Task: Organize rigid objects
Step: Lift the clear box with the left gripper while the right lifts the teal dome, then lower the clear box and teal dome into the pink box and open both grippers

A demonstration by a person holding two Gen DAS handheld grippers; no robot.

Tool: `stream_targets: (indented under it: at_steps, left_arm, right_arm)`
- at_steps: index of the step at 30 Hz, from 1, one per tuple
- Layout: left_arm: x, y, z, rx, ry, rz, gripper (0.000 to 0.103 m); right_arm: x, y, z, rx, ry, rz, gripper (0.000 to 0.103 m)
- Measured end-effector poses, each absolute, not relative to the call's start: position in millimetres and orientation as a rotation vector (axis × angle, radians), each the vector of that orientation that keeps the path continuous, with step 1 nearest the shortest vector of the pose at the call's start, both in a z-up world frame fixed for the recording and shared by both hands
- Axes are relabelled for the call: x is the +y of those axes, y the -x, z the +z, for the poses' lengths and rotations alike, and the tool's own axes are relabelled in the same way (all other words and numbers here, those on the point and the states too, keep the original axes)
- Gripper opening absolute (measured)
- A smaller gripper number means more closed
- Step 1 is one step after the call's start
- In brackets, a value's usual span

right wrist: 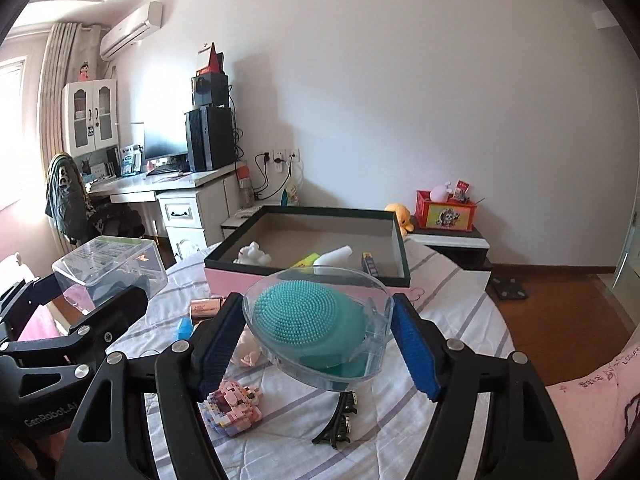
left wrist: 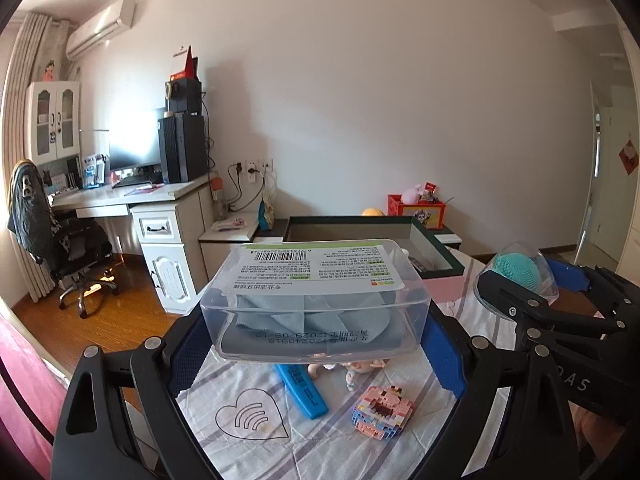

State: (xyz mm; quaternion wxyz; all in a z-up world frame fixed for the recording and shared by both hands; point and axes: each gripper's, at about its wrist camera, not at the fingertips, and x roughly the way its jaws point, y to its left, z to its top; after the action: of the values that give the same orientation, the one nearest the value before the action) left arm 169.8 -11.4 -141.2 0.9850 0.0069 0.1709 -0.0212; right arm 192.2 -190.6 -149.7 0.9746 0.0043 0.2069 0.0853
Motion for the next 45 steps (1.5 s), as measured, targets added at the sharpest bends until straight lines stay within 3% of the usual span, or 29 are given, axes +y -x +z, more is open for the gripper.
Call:
stream_targets:
  at_steps: [11, 29, 37, 45]
  left_arm:
    - [-5, -142, -105, 0.246, -0.014, -0.009, 0.093]
    - [-6, -154, -96, 0.226, -0.021, 0.028, 0.093]
    - [-15, -218, -97, 0.268, -0.07, 0.011, 0.093]
    - [-25, -339, -113, 0.402, -0.131, -0.02, 0.093]
  right_arm:
    - [-188, -151, -105, 0.277, 0.002, 0.164, 0.074]
    - [-182, -154, -92, 0.253, 0.013, 0.177, 0.074]
    - [-185, -200, -95, 0.28, 0.033, 0.163, 0.074]
    - [-191, -299, -109, 0.364, 0.047, 0.166, 0.074]
